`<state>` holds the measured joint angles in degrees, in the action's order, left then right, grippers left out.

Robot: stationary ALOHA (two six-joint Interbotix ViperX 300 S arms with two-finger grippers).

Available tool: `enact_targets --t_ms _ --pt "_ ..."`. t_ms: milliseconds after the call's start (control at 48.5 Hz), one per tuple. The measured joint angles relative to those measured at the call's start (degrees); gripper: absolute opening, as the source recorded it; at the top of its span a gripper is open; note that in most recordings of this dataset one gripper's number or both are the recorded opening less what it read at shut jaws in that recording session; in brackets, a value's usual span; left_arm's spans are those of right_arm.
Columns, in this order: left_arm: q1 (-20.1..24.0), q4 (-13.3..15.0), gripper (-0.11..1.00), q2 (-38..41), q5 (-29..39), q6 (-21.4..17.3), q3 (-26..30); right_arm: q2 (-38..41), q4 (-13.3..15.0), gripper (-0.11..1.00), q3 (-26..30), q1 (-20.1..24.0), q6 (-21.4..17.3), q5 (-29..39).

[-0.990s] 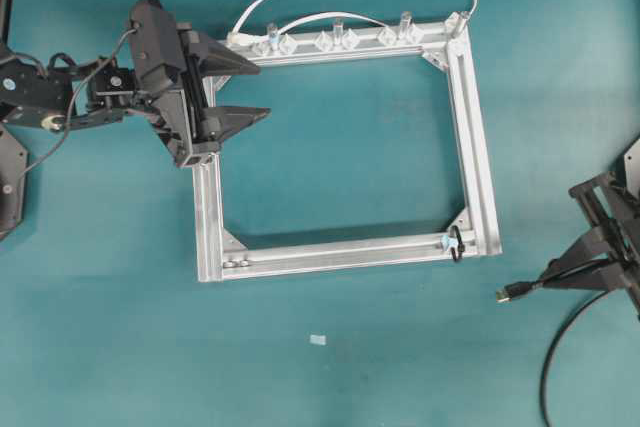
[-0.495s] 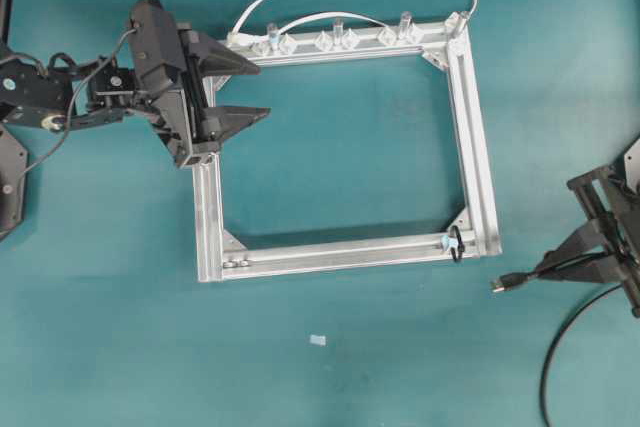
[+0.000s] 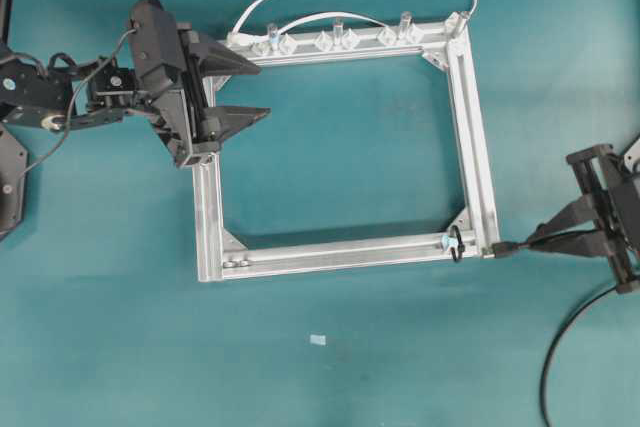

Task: Insert the wire through the string loop located on the right side.
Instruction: 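Push the USB plug leftward through the black zip-tie loop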

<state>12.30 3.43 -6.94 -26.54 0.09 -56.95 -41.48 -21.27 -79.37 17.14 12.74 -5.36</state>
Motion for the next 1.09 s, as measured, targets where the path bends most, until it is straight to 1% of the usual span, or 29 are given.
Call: enact_targets --t_ms 268,1093 --pt "0.1 0.0 0.74 0.0 0.0 0.0 0.0 0.0 0.0 0.08 -0.1 -1.0 0.0 0.0" --pt "0.0 0.0 0.74 0.0 0.0 0.0 0.0 -0.1 0.1 0.08 -0.2 -1.1 0.0 0.0"
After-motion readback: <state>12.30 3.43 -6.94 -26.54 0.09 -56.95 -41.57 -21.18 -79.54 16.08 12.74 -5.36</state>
